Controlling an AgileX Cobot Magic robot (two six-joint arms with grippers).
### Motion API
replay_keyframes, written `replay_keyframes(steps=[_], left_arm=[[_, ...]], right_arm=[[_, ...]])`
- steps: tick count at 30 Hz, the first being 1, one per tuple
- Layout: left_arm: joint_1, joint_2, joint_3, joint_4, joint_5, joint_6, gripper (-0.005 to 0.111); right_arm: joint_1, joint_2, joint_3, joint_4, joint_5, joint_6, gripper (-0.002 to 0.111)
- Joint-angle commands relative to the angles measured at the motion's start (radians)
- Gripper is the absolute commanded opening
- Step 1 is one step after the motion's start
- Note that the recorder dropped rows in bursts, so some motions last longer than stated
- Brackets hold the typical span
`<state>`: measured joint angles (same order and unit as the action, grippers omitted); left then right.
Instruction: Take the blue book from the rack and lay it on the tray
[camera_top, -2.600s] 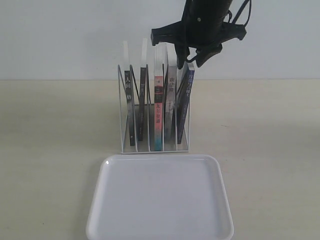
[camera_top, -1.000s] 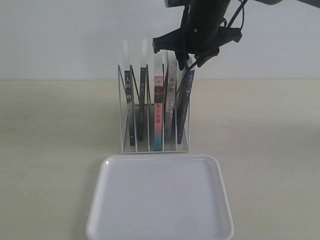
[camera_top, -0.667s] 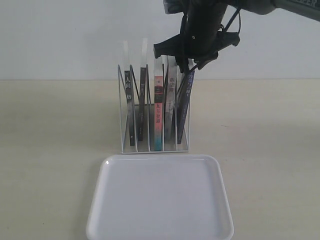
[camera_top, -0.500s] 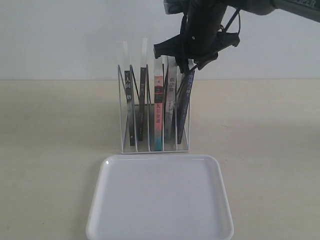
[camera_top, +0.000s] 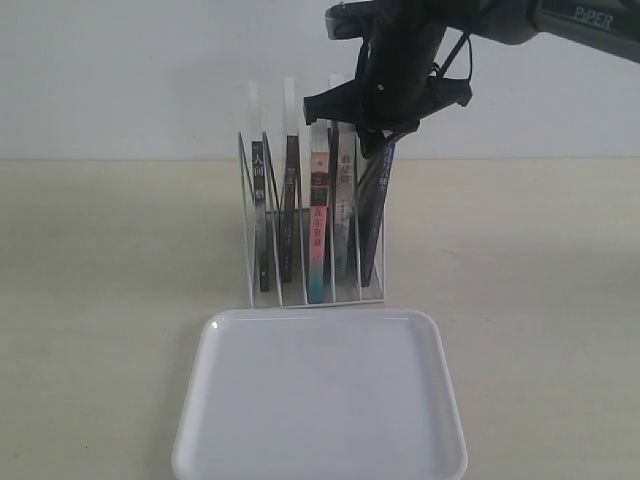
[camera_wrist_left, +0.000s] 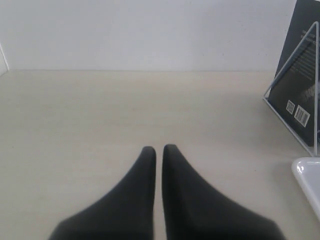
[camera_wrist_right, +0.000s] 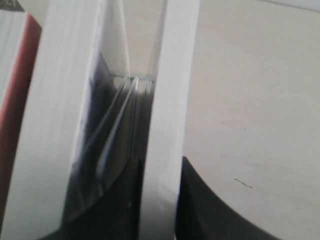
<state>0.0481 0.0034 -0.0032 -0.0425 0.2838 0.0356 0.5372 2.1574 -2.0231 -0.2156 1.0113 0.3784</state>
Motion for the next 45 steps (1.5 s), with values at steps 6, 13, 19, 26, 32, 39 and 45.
replay_keyframes(steps=[6, 13, 19, 26, 32, 39, 45], left_arm=[[0.0, -0.003, 0.003, 0.001, -0.007, -0.002, 0.004], [0.0, -0.003, 0.003, 0.001, -0.007, -0.002, 0.004], [0.0, -0.003, 0.003, 0.001, -0.007, -0.002, 0.004], [0.0, -0.003, 0.003, 0.001, -0.007, -0.002, 0.004], [0.0, -0.003, 0.003, 0.001, -0.007, -0.002, 0.004], [0.0, -0.003, 0.003, 0.001, -0.007, -0.002, 0.004], [0.0, -0.003, 0.003, 0.001, -0.005, -0.002, 0.004]], right_arm=[[-0.009, -0.103, -0.002, -0.028, 0.002, 0.034, 0.0], [-0.009, -0.161, -0.004, -0.031, 0.059, 0.057, 0.0], [-0.009, -0.204, -0.004, -0.033, 0.074, 0.057, 0.0], [-0.009, -0.192, -0.002, -0.035, 0.078, 0.052, 0.0], [-0.007, -0.161, -0.002, -0.031, 0.075, 0.052, 0.0], [0.001, -0.11, -0.002, -0.017, 0.054, 0.052, 0.0], [0.001, -0.084, -0.002, -0.019, 0.053, 0.049, 0.0]])
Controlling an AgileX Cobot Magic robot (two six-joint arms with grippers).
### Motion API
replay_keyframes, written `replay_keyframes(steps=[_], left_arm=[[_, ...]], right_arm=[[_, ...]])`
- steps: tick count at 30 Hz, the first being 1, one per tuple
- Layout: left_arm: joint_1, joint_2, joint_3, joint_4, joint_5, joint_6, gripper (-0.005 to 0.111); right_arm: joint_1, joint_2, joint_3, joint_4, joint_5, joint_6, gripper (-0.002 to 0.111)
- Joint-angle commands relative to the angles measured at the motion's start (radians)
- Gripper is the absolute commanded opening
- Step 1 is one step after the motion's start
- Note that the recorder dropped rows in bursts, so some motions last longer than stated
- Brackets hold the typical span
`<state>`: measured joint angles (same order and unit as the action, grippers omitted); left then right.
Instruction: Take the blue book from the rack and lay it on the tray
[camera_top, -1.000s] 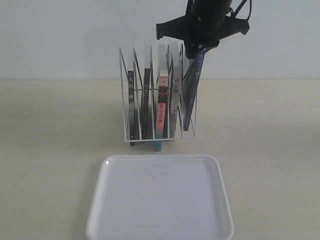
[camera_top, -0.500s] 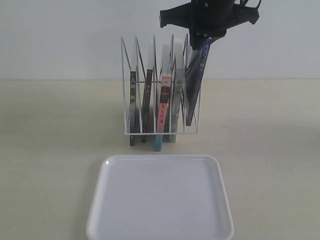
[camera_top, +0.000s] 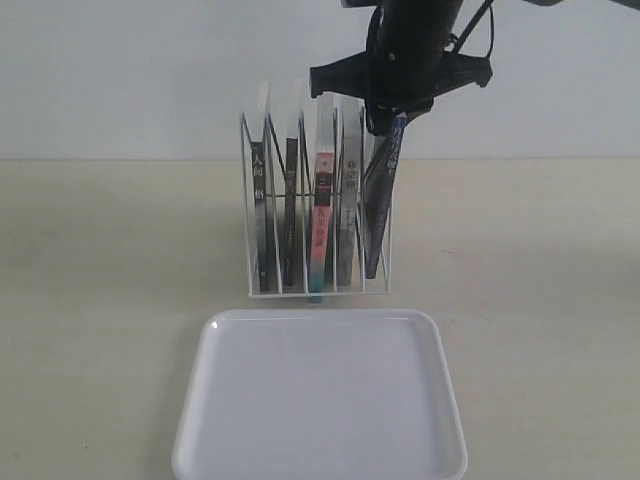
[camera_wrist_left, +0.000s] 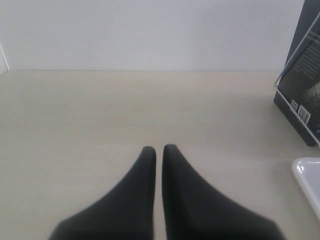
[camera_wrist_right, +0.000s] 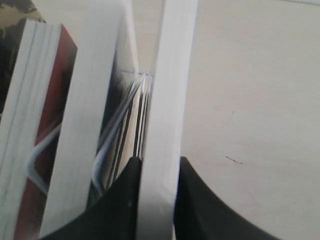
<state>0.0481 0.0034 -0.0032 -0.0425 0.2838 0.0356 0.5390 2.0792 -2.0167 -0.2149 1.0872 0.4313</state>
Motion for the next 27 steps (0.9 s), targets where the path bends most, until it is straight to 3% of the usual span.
replay_keyframes(steps=[1, 8, 14, 16, 27], left_arm=[[0.0, -0.003, 0.003, 0.001, -0.005, -0.002, 0.004], [0.0, -0.003, 0.003, 0.001, -0.005, -0.002, 0.004], [0.0, -0.003, 0.003, 0.001, -0.007, -0.002, 0.004], [0.0, -0.003, 0.003, 0.001, -0.007, -0.002, 0.004], [0.0, -0.003, 0.003, 0.001, -0.007, -0.002, 0.004]], right_arm=[[0.0, 0.0, -0.008, -0.019, -0.023, -0.004, 0.0], [0.0, 0.029, -0.008, -0.009, -0.022, -0.004, 0.005], [0.0, 0.024, -0.008, -0.009, -0.027, -0.004, 0.04], [0.0, 0.024, -0.008, -0.009, -0.025, -0.004, 0.046], [0.0, 0.003, -0.01, -0.008, -0.013, -0.004, 0.043]])
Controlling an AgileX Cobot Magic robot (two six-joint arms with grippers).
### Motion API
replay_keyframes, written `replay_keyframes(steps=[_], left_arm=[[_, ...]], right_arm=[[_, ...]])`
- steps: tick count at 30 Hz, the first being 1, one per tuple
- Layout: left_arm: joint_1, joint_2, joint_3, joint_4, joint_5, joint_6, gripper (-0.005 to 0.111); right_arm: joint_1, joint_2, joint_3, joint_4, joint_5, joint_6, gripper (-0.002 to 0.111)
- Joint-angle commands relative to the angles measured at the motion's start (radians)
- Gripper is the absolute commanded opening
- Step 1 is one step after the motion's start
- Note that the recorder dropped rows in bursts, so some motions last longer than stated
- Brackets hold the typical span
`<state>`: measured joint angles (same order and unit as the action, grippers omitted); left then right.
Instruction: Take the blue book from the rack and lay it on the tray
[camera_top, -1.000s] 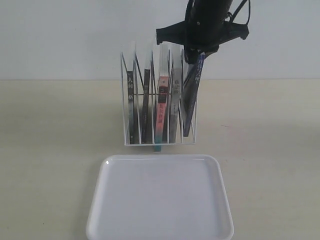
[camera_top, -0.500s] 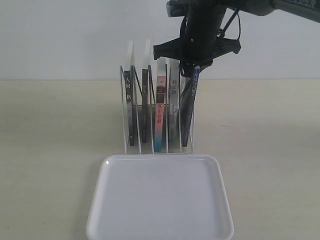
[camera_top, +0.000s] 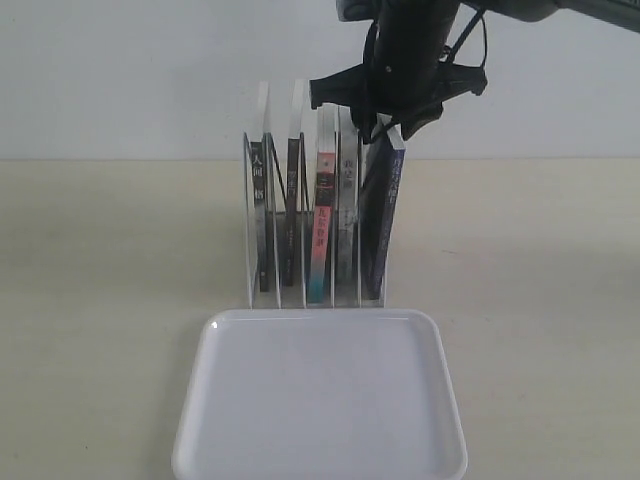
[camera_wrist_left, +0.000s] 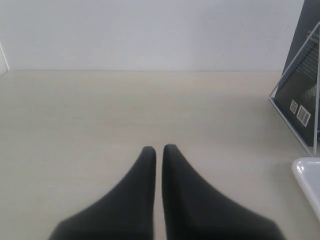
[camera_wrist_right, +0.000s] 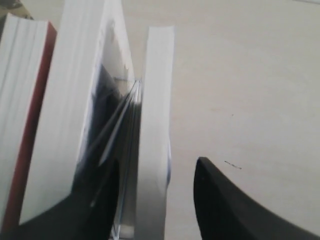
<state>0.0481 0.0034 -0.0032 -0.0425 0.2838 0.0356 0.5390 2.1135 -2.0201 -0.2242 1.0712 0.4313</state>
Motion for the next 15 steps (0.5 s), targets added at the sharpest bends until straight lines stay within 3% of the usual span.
replay_keyframes(steps=[1, 7, 15], left_arm=[[0.0, -0.003, 0.003, 0.001, -0.007, -0.002, 0.004], [0.0, -0.003, 0.003, 0.001, -0.007, -0.002, 0.004], [0.0, -0.003, 0.003, 0.001, -0.007, -0.002, 0.004]], right_arm=[[0.0, -0.038, -0.007, 0.001, 0.005, -0.004, 0.041], [0.0, -0.056, -0.007, 0.023, 0.019, -0.024, 0.019], [0.0, -0.046, -0.005, 0.028, 0.017, -0.027, 0.019]])
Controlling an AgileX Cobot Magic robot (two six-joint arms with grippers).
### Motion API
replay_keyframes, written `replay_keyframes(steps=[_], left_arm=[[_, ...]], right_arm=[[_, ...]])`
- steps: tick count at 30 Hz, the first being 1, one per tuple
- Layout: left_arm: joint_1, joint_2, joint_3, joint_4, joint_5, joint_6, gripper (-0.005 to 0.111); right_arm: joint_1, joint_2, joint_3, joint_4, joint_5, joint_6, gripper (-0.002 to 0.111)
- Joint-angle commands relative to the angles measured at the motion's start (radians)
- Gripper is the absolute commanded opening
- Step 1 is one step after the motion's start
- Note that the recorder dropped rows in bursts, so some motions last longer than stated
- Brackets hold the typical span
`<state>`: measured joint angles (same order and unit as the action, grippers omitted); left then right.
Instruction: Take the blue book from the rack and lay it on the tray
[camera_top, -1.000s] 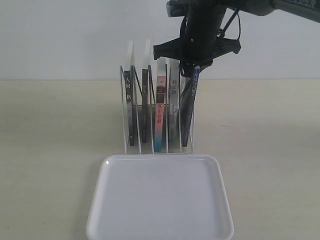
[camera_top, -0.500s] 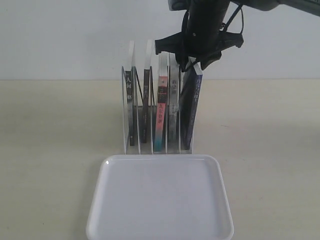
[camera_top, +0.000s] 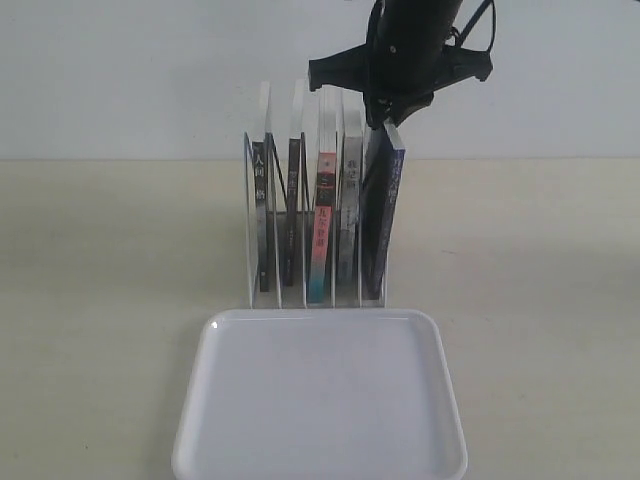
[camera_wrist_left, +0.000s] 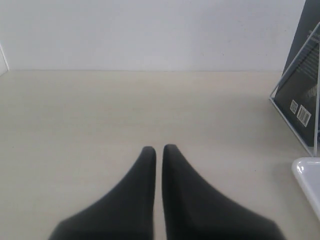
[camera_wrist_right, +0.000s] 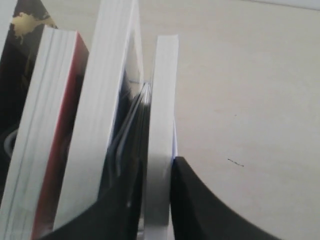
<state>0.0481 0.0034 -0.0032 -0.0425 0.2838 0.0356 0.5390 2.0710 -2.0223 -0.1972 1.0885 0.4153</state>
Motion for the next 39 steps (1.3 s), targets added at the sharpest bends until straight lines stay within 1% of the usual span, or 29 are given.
replay_keyframes(steps=[1, 17, 19, 22, 39], left_arm=[[0.0, -0.003, 0.003, 0.001, -0.007, -0.002, 0.004], [0.0, -0.003, 0.003, 0.001, -0.005, -0.002, 0.004], [0.0, -0.003, 0.003, 0.001, -0.008, -0.002, 0.004], [0.0, -0.003, 0.003, 0.001, -0.008, -0.002, 0.004], [0.0, -0.003, 0.003, 0.001, -0.006, -0.002, 0.004]], right_arm=[[0.0, -0.003, -0.002, 0.001, 0.0, -0.011, 0.019], [0.0, 0.046, -0.002, 0.009, 0.006, -0.013, 0.019], [0.0, 0.044, -0.004, 0.009, 0.008, -0.013, 0.015], [0.0, 0.044, -0.004, 0.009, 0.01, -0.013, 0.0], [0.0, -0.027, -0.004, 0.007, 0.018, -0.01, 0.0]])
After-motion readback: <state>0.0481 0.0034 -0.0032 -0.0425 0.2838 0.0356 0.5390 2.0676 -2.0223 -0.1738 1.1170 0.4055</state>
